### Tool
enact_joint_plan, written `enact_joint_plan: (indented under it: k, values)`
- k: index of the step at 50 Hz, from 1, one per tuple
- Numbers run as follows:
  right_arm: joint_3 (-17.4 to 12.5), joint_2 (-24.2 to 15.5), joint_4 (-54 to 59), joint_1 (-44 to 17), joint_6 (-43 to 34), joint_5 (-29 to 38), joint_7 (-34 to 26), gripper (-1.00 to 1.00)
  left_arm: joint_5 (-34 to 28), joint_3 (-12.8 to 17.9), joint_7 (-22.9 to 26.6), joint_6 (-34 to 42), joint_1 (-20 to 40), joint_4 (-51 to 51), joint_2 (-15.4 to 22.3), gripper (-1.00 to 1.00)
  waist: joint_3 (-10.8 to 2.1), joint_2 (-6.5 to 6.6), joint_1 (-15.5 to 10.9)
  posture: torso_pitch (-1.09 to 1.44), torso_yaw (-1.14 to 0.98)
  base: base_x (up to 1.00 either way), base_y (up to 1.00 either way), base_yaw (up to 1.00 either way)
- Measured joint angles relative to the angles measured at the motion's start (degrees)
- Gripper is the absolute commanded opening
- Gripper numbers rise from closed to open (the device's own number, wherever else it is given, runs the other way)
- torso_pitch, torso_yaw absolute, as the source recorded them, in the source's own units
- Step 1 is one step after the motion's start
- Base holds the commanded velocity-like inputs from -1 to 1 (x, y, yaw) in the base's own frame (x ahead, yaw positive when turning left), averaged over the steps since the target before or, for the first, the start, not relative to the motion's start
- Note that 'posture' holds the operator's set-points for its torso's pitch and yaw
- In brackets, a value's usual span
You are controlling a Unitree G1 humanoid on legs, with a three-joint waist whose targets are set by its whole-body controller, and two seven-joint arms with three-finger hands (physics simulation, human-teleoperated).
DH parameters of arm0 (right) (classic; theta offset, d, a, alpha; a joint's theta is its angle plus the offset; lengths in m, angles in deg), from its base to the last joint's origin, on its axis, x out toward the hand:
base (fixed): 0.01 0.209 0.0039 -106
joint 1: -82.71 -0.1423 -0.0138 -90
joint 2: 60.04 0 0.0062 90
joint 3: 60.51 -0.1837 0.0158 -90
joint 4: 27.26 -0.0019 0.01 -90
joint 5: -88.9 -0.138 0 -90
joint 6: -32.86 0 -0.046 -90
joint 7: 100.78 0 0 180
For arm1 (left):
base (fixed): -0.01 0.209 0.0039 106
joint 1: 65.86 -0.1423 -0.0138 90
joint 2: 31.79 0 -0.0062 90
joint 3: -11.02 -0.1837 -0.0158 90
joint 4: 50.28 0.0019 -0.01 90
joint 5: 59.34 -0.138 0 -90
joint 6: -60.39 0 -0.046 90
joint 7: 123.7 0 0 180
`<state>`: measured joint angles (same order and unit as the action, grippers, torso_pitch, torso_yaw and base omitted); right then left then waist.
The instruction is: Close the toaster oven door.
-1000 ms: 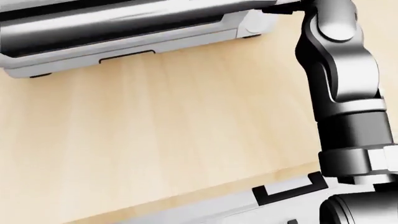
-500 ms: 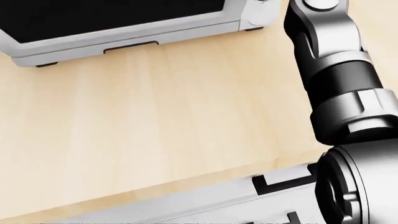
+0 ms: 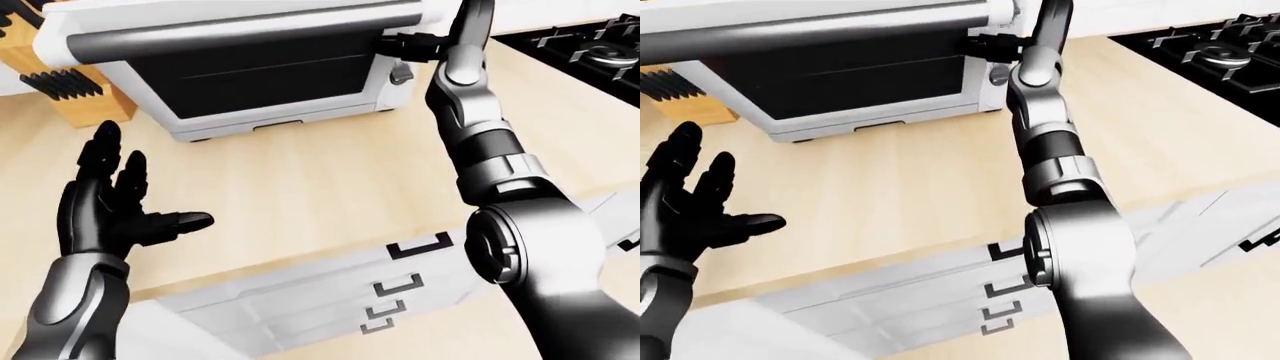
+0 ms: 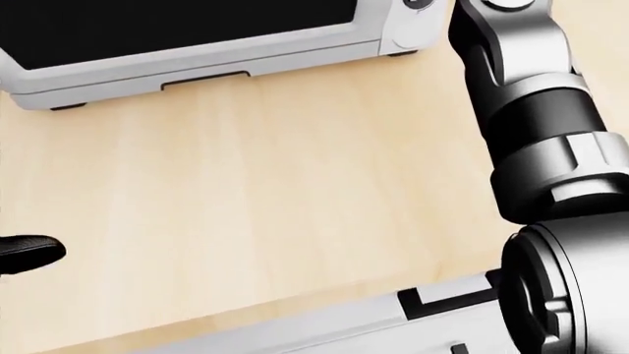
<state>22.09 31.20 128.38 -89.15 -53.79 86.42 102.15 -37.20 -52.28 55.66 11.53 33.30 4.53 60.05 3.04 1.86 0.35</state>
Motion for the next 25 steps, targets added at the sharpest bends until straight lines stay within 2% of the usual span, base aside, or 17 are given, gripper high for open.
enact_joint_plan:
  k: [6, 11, 19, 25]
  values:
    - [-0.05, -0.08, 0.13, -0.04, 0.03, -0.19, -0.15, 1.00, -0.43, -2.65, 0.97, 4.02, -0.05, -5.59, -2.52, 1.00, -0.03, -0.20, -0.06, 0.00, 0.00, 0.00, 0.00, 0.00]
    - [-0.07, -0.11, 0.44, -0.17, -0.21, -0.28, -0.10, 1.00, 1.49, -3.62, 0.16, 10.37, 3.73, -11.77, -2.55, 1.00, 0.02, -0.34, -0.08, 0.00, 0.00, 0.00, 0.00, 0.00]
    - [0.01, -0.20, 0.45, -0.88, -0.64, -0.38, -0.43, 1.00, 3.29, -10.55, -0.70, 15.35, 8.15, -15.32, -3.50, 1.00, 0.07, -0.34, -0.10, 0.00, 0.00, 0.00, 0.00, 0.00]
    - [-0.09, -0.27, 0.14, -0.99, -0.48, -0.45, -0.16, 1.00, -0.68, -16.16, 0.76, 12.80, 8.87, -11.24, -4.54, 1.00, 0.05, -0.67, -0.22, 0.00, 0.00, 0.00, 0.00, 0.00]
